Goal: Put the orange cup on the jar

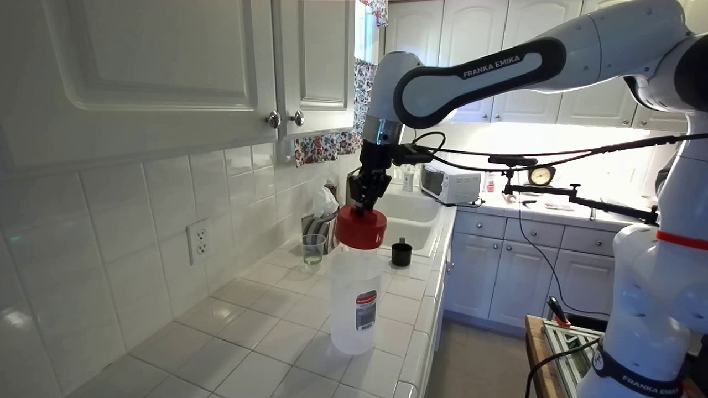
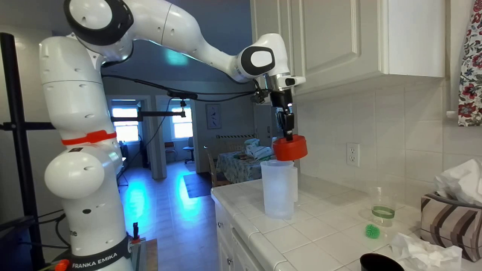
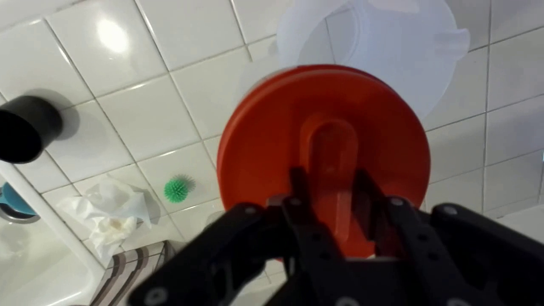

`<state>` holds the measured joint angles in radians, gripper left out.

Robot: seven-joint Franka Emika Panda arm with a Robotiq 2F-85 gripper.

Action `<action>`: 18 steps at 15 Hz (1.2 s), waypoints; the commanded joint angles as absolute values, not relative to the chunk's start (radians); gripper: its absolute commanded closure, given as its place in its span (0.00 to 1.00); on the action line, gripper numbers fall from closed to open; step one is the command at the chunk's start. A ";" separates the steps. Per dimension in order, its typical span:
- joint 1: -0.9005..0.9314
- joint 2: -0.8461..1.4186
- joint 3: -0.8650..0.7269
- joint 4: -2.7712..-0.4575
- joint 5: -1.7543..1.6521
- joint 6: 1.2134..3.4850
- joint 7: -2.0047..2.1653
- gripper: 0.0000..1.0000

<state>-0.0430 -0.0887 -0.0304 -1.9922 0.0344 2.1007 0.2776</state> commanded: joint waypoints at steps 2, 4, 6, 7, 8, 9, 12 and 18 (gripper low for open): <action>-0.023 -0.069 -0.010 -1.970 0.057 2.085 0.278 0.92; -0.016 -0.077 -0.003 -1.980 0.061 2.080 0.293 0.92; -0.011 -0.081 0.002 -1.987 0.067 2.082 0.301 0.92; -0.009 -0.081 0.005 -1.988 0.071 2.081 0.305 0.92; -0.007 -0.081 0.007 -1.989 0.075 2.076 0.306 0.92; -0.006 -0.082 0.009 -1.991 0.079 2.068 0.308 0.92; -0.002 -0.080 0.013 -1.995 0.090 2.032 0.316 0.92; 0.006 -0.065 0.022 -2.014 0.096 2.055 0.325 0.92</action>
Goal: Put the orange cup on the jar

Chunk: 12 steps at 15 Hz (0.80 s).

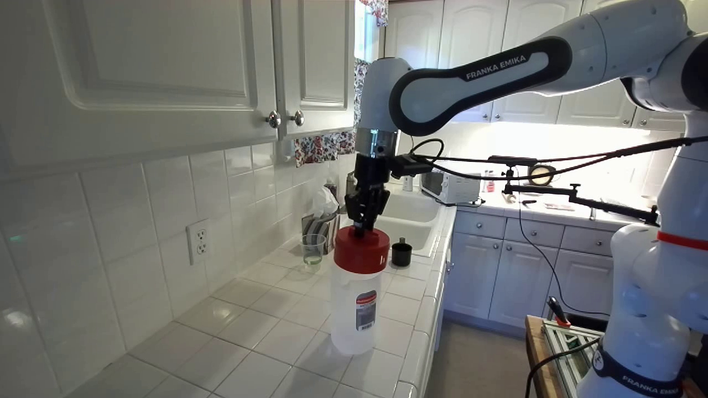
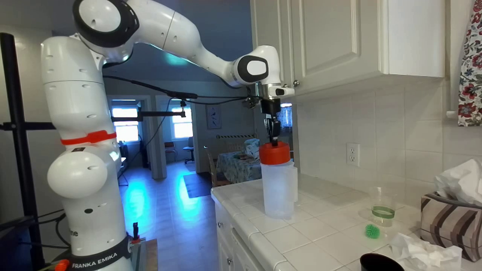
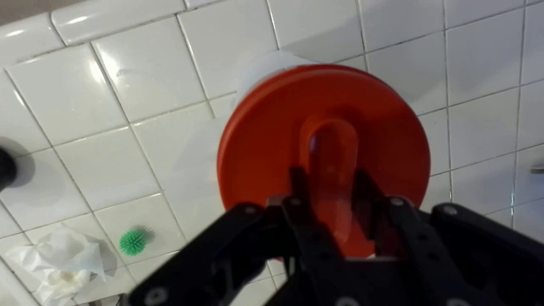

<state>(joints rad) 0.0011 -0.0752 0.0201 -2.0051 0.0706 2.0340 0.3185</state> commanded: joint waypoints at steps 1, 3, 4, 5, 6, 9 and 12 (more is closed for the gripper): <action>0.006 -0.060 0.023 -2.014 0.097 2.060 0.328 0.92; 0.008 -0.051 0.023 -2.014 0.098 2.069 0.327 0.92; 0.008 -0.048 0.023 -2.014 0.098 2.072 0.329 0.92; 0.008 -0.048 0.022 -2.013 0.098 2.074 0.329 0.92; 0.008 -0.048 0.022 -2.012 0.099 2.076 0.330 0.92; 0.006 -0.046 0.020 -2.005 0.105 2.072 0.331 0.92; 0.006 -0.046 0.020 -2.004 0.105 2.074 0.336 0.92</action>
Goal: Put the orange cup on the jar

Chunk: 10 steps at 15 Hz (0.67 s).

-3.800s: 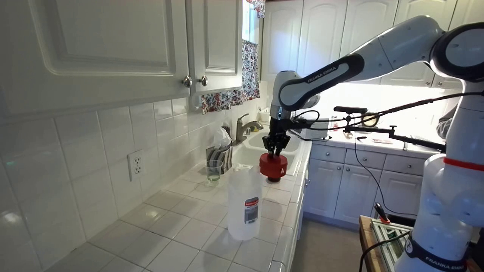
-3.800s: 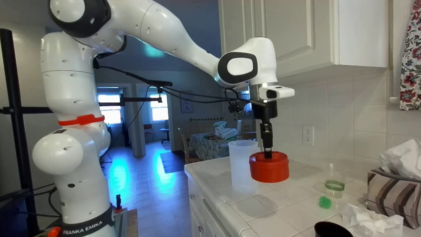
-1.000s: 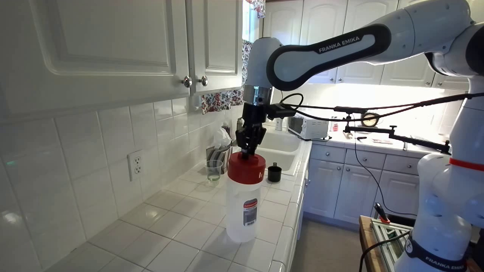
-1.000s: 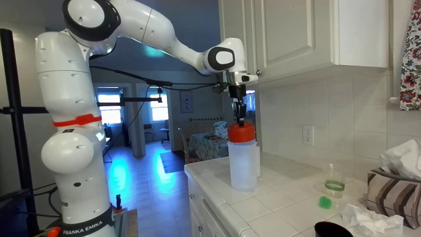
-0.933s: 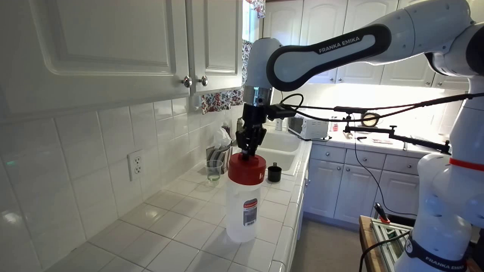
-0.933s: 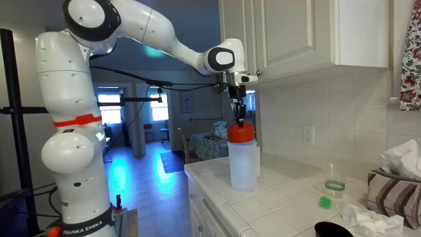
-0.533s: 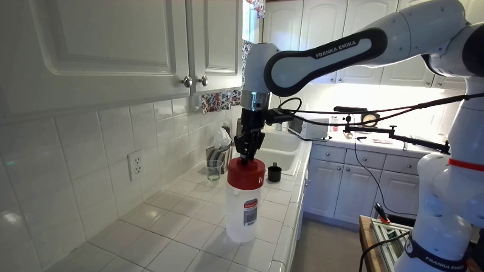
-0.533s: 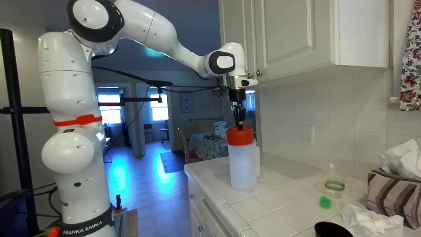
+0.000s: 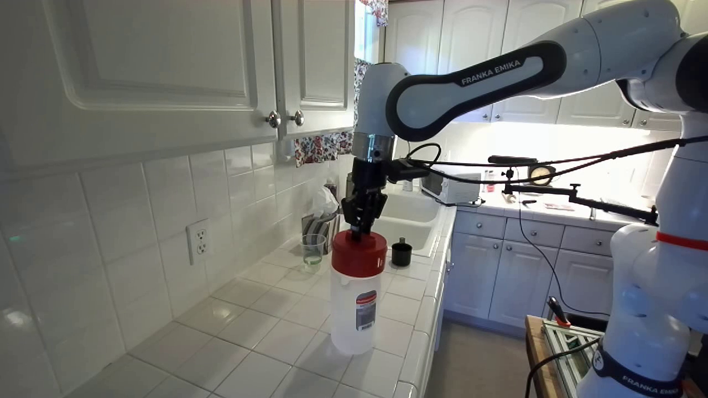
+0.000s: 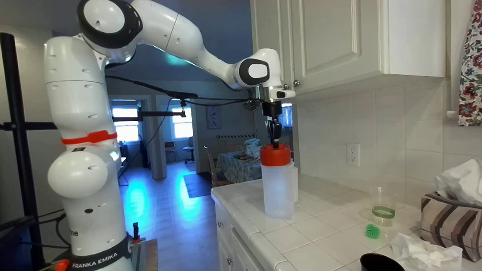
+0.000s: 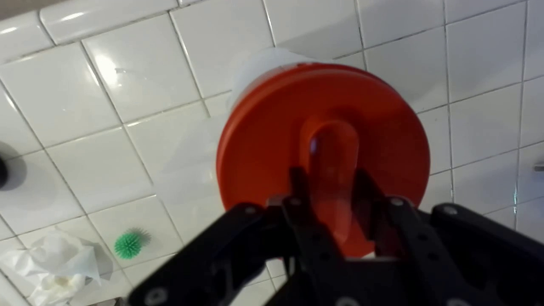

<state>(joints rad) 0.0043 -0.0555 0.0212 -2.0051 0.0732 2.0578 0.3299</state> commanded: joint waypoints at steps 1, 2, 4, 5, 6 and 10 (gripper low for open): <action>0.006 -0.046 0.019 -2.002 0.106 2.073 0.337 0.92; 0.006 -0.047 0.019 -2.001 0.107 2.075 0.338 0.92; 0.006 -0.047 0.020 -1.999 0.111 2.076 0.338 0.92; 0.006 -0.045 0.020 -2.001 0.108 2.082 0.342 0.92; 0.006 -0.043 0.020 -2.001 0.107 2.084 0.343 0.92; 0.005 -0.034 0.020 -1.999 0.099 2.107 0.355 0.92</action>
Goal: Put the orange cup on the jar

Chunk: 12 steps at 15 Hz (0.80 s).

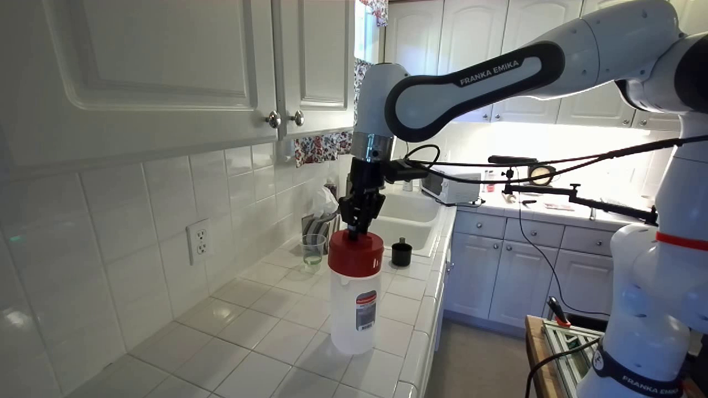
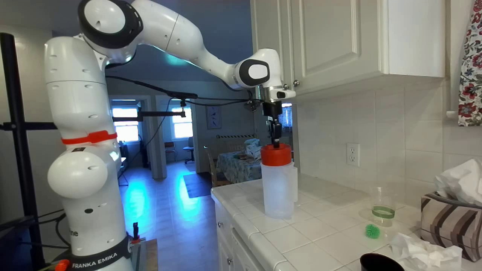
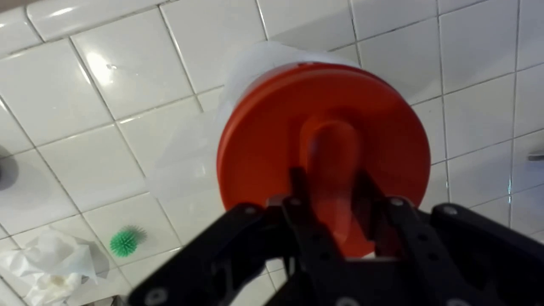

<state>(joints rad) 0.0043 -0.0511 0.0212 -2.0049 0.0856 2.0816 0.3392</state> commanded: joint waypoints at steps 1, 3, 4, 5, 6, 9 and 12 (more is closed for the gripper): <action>0.005 -0.032 0.020 -1.999 0.095 2.110 0.360 0.92; 0.006 -0.025 0.021 -2.001 0.092 2.120 0.363 0.92; 0.007 -0.022 0.021 -2.000 0.093 2.120 0.364 0.92; 0.008 -0.020 0.022 -1.999 0.092 2.120 0.364 0.92; 0.008 -0.019 0.022 -1.998 0.090 2.118 0.365 0.88; 0.009 -0.021 0.022 -1.996 0.082 2.105 0.363 0.38; 0.010 -0.026 0.024 -1.999 0.072 2.098 0.369 0.16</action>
<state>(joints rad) 0.0047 -0.0285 0.0216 -2.0045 0.0839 2.1073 0.3521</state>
